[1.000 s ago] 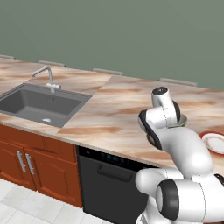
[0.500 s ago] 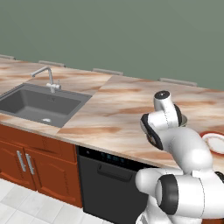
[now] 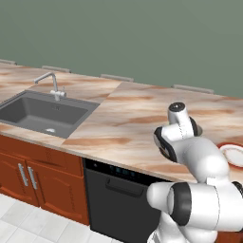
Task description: Move the bowls from the cabinet to the plates on the dining table.
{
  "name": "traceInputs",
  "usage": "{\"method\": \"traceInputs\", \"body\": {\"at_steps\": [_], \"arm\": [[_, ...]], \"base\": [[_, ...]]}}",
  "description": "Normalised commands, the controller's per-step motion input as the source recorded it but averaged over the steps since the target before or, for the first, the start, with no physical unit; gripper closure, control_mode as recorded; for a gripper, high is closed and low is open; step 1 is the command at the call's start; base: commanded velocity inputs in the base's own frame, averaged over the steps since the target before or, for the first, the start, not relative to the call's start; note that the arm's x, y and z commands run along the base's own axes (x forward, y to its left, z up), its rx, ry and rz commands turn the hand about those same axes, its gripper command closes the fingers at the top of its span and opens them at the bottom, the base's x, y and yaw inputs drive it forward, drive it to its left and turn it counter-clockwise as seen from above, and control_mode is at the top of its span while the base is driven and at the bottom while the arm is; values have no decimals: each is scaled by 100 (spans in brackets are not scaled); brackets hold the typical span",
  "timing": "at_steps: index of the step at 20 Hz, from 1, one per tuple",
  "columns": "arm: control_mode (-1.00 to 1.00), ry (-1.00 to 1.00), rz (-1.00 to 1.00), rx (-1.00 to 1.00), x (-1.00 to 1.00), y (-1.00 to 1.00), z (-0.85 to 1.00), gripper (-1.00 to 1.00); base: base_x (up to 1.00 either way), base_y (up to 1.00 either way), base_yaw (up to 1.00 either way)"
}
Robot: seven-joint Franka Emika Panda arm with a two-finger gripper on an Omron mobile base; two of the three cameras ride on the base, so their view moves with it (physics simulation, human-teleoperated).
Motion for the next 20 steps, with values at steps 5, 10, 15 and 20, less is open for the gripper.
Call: {"method": "traceInputs", "body": {"at_steps": [5,10,15,20], "arm": [[-100,-3,-1,0,9,-2,-11,100],[-100,-1,-1,0,8,-1,-14,100],[-100,-2,-1,0,8,-1,-14,100],[-100,-2,-1,0,9,0,-13,100]], "base": [[0,0,0],[0,0,0],[0,0,0],[0,0,0]]}}
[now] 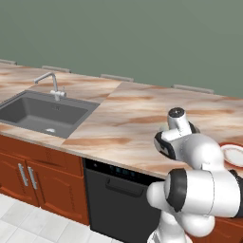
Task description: Move the bowls from the cabinet to the plates on the dining table.
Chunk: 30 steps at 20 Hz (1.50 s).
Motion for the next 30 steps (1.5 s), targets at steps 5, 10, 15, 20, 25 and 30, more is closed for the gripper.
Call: {"method": "traceInputs", "body": {"at_steps": [5,10,15,20,25,30], "arm": [[-100,-1,-1,0,3,-1,-11,100],[-100,-1,0,0,-37,1,-7,100],[-100,0,-1,0,-28,6,-10,-100],[-100,-4,-1,0,-3,0,-6,-100],[-100,-7,-1,0,-3,2,17,-100],[-100,-3,-1,4,-12,0,53,-100]], "base": [[0,0,0],[0,0,0],[0,0,0],[0,0,0],[0,0,0],[0,0,0]]}}
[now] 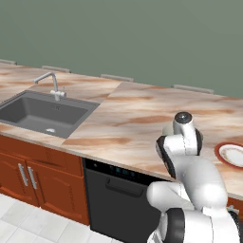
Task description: Move the bowls from the cabinet to the plates on the dining table.
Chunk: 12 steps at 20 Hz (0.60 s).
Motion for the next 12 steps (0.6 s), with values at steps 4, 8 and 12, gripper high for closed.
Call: {"method": "traceInputs", "body": {"at_steps": [4,8,12], "arm": [[-100,0,-1,6,-19,0,57,-100],[-100,4,-2,9,-24,-1,45,-100],[-100,6,-1,9,-23,0,42,-100]], "base": [[0,0,0],[0,0,0],[0,0,0]]}}
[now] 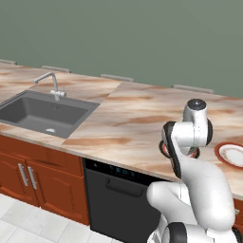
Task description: Move the bowls from the cabinet to the plates on the dining table.
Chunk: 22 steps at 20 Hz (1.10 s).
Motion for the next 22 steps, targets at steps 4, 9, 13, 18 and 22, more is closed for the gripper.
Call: {"method": "traceInputs", "body": {"at_steps": [4,9,13,18,22], "arm": [[-100,5,0,10,-30,-4,40,-100],[-100,0,1,7,-33,-1,44,-100],[-100,-10,0,0,-33,5,40,-100],[-100,-13,1,-2,-36,7,37,-100],[-100,-8,1,-1,-39,5,41,-100]], "base": [[0,0,0],[0,0,0],[0,0,0],[0,0,0],[0,0,0]]}}
